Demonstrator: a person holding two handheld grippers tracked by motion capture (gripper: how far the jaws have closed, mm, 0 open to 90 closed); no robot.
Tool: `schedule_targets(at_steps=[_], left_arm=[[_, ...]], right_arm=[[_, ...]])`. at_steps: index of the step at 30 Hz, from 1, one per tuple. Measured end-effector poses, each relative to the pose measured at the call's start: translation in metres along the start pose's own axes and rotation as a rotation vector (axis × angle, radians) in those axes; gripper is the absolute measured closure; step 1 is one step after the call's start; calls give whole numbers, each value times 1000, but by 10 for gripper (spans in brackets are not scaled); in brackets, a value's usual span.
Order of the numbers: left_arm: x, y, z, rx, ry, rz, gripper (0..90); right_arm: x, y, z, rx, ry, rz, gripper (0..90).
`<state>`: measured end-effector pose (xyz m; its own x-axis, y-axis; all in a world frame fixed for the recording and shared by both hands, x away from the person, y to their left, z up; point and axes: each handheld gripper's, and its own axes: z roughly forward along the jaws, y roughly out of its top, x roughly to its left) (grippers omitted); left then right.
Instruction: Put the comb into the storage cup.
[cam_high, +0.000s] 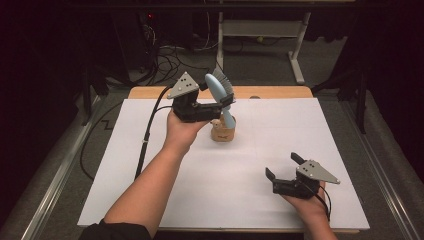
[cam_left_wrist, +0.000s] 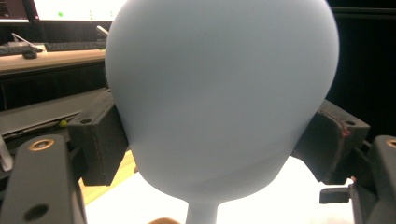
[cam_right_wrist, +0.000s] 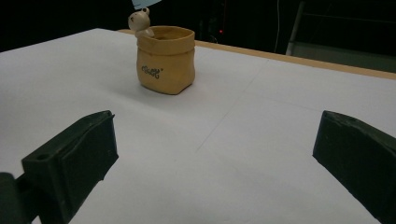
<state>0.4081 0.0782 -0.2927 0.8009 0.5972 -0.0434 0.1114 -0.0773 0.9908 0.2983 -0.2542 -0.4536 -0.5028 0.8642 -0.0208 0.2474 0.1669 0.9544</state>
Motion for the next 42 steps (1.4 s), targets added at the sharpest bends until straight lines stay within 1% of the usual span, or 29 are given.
schedule_targets(at_steps=[5, 9, 11, 18, 30, 34, 37, 42], left_arm=[[0, 3, 4, -3, 3, 8, 200], [1, 5, 6, -11, 5, 4, 200], [1, 6, 7, -10, 10, 7, 200], [6, 7, 9, -14, 25, -3, 201], [11, 4, 15, -7, 51, -2, 200], [14, 2, 17, -4, 62, -14, 200], [15, 1, 18, -4, 69, -8, 201], [17, -1, 21, 6, 71, -15, 200]], right_arm=[[0, 0, 0, -1, 1, 0, 4], [0, 1, -1, -2, 2, 2, 5], [0, 1, -1, -2, 1, 2, 5], [0, 1, -1, -2, 1, 4, 5], [-1, 0, -1, -3, 0, 6, 5], [-1, 0, -1, -4, 0, 6, 5], [-2, -1, 0, -2, 1, 10, 5], [-1, 0, -1, -2, 2, 7, 4]])
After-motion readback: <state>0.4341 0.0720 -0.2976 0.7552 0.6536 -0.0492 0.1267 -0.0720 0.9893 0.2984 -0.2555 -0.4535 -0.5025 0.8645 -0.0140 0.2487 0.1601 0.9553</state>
